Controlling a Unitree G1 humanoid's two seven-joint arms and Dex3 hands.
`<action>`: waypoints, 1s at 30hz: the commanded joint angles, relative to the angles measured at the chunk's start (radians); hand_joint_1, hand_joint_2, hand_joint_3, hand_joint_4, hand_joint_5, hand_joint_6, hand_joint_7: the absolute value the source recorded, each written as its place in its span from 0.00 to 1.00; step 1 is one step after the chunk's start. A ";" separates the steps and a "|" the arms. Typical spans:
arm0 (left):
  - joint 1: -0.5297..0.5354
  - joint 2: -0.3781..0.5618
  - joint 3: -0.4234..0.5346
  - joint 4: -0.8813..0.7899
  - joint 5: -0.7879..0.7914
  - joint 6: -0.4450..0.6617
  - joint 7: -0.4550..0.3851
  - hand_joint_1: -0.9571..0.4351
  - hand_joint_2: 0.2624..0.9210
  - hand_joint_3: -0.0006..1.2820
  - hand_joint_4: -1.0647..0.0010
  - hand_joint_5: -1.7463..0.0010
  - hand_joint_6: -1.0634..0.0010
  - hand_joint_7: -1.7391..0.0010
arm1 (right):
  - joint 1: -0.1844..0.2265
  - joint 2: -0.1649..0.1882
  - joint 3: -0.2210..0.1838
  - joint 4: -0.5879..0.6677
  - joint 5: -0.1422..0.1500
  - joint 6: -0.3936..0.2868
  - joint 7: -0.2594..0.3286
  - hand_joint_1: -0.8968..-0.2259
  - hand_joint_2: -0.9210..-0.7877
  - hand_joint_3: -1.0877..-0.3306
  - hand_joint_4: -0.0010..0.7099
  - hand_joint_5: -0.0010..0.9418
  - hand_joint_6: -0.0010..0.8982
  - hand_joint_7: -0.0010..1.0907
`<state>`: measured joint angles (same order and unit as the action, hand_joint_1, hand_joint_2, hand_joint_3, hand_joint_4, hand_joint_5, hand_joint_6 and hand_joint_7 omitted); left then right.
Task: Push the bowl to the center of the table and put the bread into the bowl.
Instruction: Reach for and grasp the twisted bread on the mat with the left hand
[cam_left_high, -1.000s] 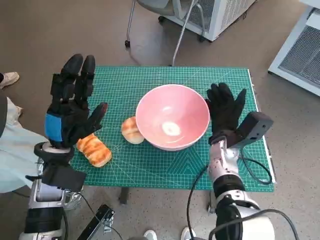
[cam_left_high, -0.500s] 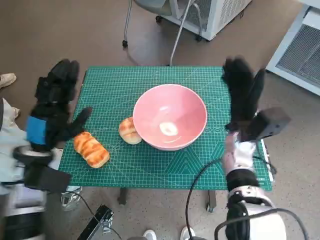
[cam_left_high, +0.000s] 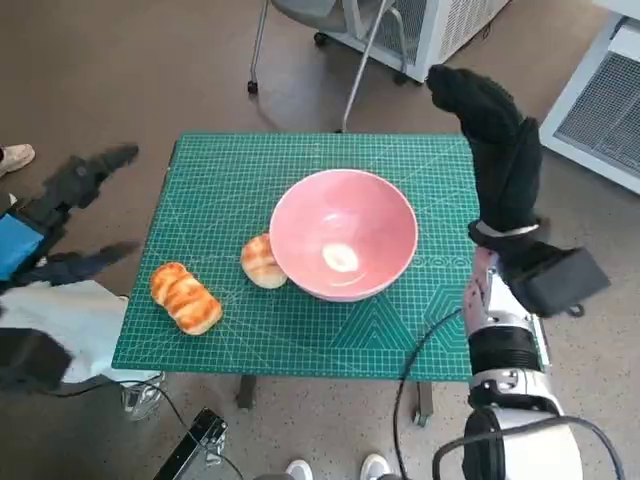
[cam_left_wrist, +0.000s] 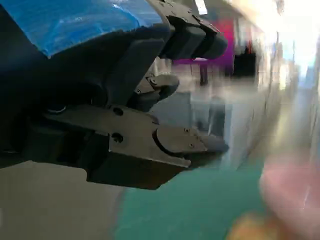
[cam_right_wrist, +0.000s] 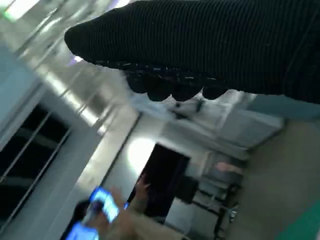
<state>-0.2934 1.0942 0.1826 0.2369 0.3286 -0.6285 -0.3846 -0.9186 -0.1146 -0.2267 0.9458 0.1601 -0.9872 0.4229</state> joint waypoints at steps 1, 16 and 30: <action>-0.009 0.093 -0.063 -0.044 -0.045 0.079 -0.203 0.85 0.98 0.03 0.99 1.00 0.88 0.89 | 0.053 -0.006 0.026 -0.026 -0.026 -0.006 -0.025 0.52 0.00 0.46 0.47 0.02 0.06 0.70; -0.051 0.096 -0.224 -0.148 0.222 0.161 -0.269 0.73 0.77 0.00 1.00 1.00 0.87 0.96 | 0.052 -0.004 0.062 -0.017 -0.031 0.018 -0.048 0.50 0.00 0.47 0.48 0.02 0.07 0.71; -0.163 0.021 -0.361 -0.042 0.425 0.119 -0.160 0.67 0.76 0.01 1.00 1.00 0.85 0.98 | 0.064 -0.011 0.073 -0.030 -0.017 0.027 -0.042 0.48 0.00 0.48 0.48 0.02 0.07 0.71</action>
<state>-0.4277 1.1277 -0.1498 0.1758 0.7100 -0.5037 -0.5650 -0.8820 -0.1165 -0.1550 0.9149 0.1361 -0.9748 0.3788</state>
